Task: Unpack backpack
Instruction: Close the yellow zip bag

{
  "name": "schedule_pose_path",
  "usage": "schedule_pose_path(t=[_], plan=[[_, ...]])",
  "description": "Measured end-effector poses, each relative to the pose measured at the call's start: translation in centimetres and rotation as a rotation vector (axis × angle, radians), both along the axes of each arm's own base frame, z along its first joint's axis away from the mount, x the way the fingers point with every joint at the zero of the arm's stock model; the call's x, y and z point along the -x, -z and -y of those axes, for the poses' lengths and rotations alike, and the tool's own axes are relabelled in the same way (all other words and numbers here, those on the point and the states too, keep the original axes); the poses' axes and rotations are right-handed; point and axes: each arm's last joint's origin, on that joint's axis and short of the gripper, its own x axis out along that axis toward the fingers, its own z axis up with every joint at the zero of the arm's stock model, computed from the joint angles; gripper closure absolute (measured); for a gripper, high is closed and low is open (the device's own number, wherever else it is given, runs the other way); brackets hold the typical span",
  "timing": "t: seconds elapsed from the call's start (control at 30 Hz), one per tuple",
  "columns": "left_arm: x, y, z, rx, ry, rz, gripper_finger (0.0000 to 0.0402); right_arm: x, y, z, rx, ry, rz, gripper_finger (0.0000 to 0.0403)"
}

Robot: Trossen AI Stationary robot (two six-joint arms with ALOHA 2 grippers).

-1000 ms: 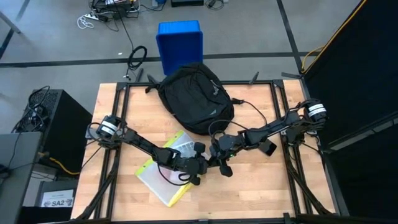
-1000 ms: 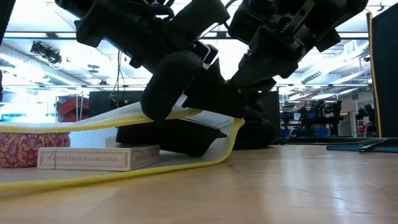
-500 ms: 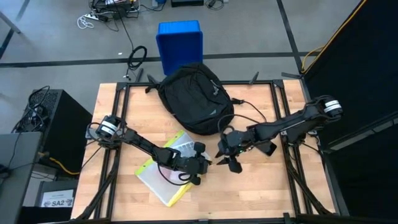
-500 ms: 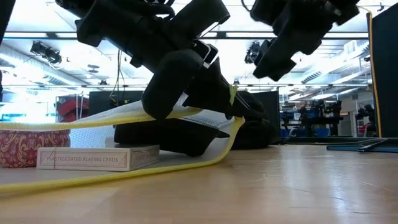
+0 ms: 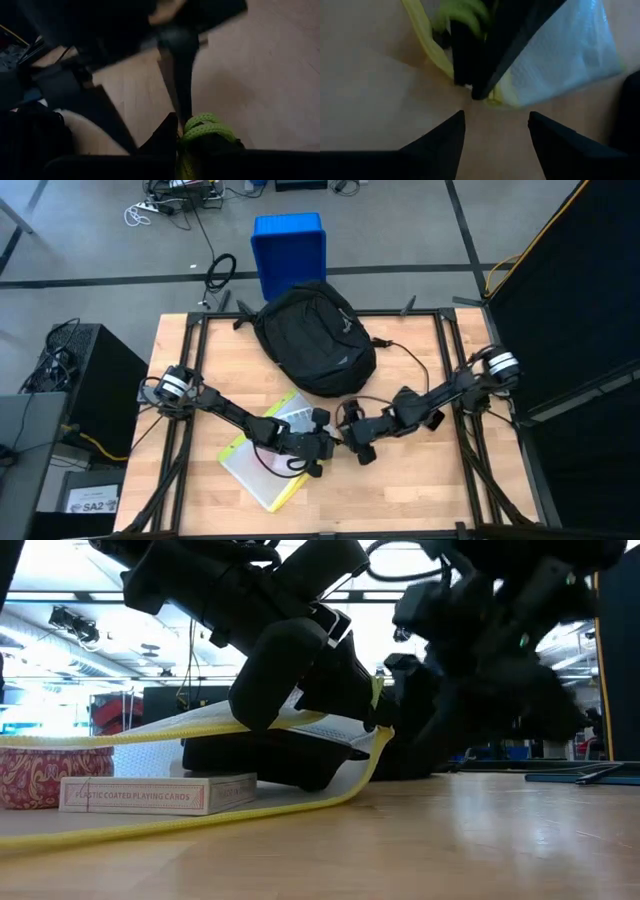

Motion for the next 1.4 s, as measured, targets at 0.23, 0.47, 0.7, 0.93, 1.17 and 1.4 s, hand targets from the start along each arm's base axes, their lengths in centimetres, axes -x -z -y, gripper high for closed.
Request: schedule_pose_path(t=[0.23, 0.47, 0.7, 0.93, 1.17, 1.4], plan=[[0.1, 0.1, 0.0, -0.001, 0.001, -0.011, 0.0401, -0.2, 1.2, 0.1, 0.167, 0.071, 0.017, 0.0172], [0.1, 0.1, 0.1, 0.003, 0.009, -0.017, 0.0401, 0.1, 0.1, -1.3, 0.149, 0.05, 0.081, 0.0156], [0.1, 0.1, 0.1, 0.003, 0.009, -0.017, 0.0401, 0.3, -0.2, -2.5, 0.148, 0.004, 0.109, 0.0167], [0.1, 0.1, 0.1, 0.004, 0.009, -0.018, 0.0401, 0.3, -0.2, -2.5, 0.14, -0.008, 0.109, 0.0207], [0.1, 0.2, 0.1, 0.004, 0.008, -0.018, 0.0402, 0.0, -0.1, -2.4, 0.125, -0.02, 0.117, 0.0226], [0.1, 0.2, 0.0, 0.004, 0.008, -0.019, 0.0402, -0.2, -0.3, -2.5, 0.146, -0.045, 0.151, 0.0225]])
